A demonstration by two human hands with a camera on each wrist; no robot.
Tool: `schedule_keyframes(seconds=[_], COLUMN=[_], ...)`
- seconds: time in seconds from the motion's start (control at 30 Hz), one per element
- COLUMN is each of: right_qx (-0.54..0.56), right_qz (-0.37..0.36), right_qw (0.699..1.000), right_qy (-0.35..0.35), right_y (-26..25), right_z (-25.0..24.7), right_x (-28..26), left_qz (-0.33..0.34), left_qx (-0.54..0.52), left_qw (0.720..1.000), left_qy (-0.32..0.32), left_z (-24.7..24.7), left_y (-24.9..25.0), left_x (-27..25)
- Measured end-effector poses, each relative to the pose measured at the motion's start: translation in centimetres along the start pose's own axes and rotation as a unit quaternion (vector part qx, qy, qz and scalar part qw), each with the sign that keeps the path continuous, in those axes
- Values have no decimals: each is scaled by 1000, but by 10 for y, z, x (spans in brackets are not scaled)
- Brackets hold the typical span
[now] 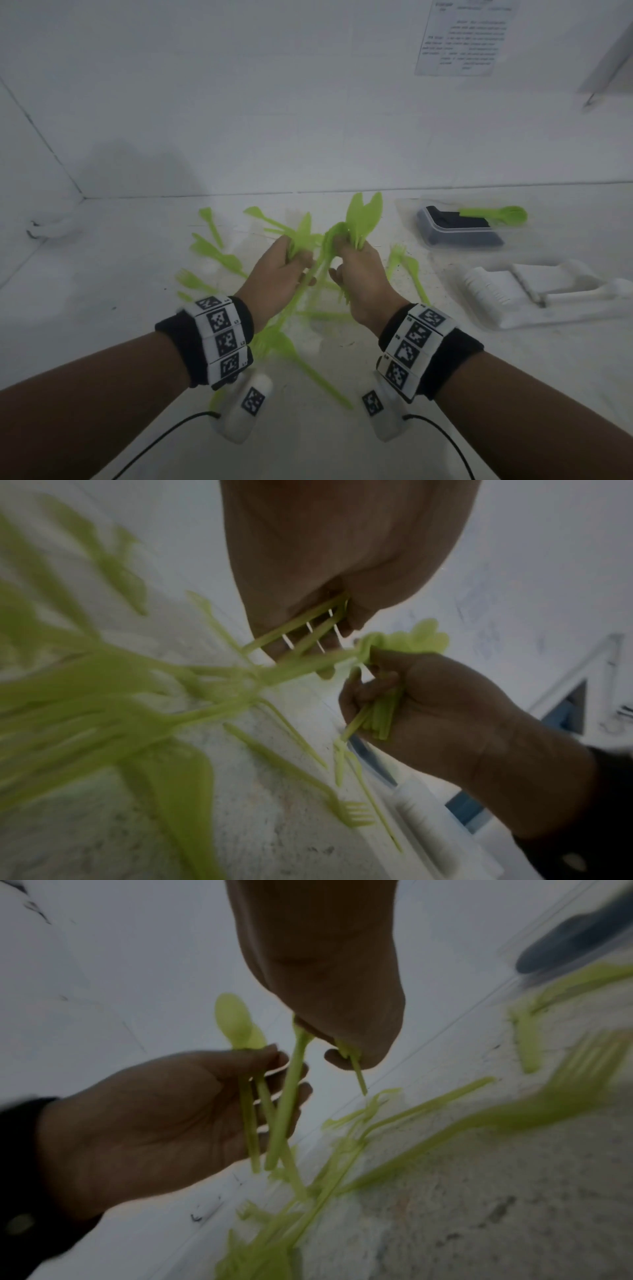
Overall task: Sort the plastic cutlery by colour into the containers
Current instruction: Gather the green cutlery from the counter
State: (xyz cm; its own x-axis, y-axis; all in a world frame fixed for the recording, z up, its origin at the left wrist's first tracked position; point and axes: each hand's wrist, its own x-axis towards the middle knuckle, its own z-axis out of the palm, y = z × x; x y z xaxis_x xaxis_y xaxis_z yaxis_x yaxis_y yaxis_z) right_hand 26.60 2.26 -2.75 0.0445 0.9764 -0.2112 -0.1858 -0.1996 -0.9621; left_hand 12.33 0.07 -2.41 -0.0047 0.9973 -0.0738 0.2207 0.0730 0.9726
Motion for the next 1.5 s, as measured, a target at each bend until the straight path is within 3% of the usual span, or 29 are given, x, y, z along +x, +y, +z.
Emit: schedule_keyframes(seconds=[0.13,0.27,0.37,0.47,0.63,0.77,0.83,0.93,1.13,1.23,1.33,1.5], right_qx=[13,-14,-16,-7,46,58,68,60,45,44,45,61], right_qz=[8,6,1,-9,2,15,23,20,8,11,4,1], right_qw=[1000,999,996,997,997,997,995,997,999,999,998,995], right_qy=[22,-47,-83,-74,-56,50,65,41,-10,-17,-45,-77], right_y=[-6,-2,5,12,11,6,3,2,7,9,8,9], right_z=[-14,-8,5,12,8,1,-1,4,14,13,11,15], right_x=[7,-2,-10,-10,-6,4,7,3,-8,-8,-9,-14], left_qz=[-49,-92,-56,-13,-23,6,22,14,95,78,10,-19], left_qx=[-26,-30,-33,-35,-52,23,83,114,150,110,61,14], left_qw=[998,995,998,999,998,999,995,992,984,989,995,999], left_qy=[24,10,8,10,-30,48,56,41,-4,-53,-75,-46], left_z=[-11,-9,1,7,5,-9,-17,-18,-5,0,0,-3], left_y=[0,6,11,13,12,2,-4,-8,-6,4,11,16], left_x=[1,4,3,3,-2,4,8,9,-3,-13,-14,-7])
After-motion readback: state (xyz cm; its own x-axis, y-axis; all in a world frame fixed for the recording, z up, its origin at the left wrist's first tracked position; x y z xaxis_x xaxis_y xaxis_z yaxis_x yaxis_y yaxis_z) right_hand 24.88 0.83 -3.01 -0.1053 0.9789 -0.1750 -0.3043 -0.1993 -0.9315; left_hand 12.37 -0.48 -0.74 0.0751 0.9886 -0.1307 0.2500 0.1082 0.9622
